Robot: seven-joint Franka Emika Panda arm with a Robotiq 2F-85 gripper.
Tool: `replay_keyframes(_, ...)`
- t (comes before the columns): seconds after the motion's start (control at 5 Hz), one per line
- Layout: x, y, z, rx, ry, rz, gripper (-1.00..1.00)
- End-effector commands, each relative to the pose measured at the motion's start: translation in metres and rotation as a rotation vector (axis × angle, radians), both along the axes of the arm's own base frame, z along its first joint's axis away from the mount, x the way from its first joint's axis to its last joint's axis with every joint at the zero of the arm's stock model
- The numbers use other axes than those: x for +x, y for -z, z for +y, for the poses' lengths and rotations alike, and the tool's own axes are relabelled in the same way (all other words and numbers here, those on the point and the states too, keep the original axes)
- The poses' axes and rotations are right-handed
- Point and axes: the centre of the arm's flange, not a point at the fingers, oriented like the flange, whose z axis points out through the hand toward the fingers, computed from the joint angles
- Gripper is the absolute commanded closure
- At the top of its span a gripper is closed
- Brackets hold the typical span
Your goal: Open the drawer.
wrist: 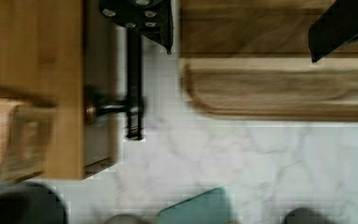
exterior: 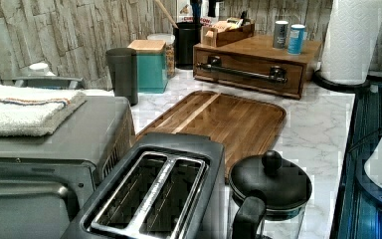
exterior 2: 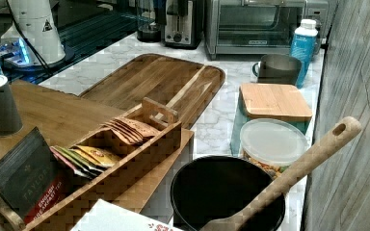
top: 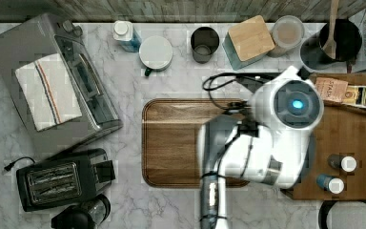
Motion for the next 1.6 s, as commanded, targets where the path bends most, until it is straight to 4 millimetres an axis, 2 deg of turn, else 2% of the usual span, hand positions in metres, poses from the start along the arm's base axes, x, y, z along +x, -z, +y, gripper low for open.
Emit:
replay_keyframes(0.2,-0.01,0.022,-0.04,-0.008,0.025,-0.011,-1.0)
replay_keyframes(0.4,-0.013,0.032,-0.03,0.019,0.06,-0.01,-1.0)
replay_keyframes(0.6,-0.014,0.046,-0.032,0.037,0.071,0.016,-1.0)
replay_keyframes(1.0,-0.045,0.087,-0.066,0.038,0.049,-0.022,-1.0)
replay_keyframes(1.4,-0.065,0.117,-0.068,0.055,0.094,-0.042,-1.0)
replay_keyframes(1.6,-0.061,0.133,-0.075,0.037,0.084,-0.041,-1.0)
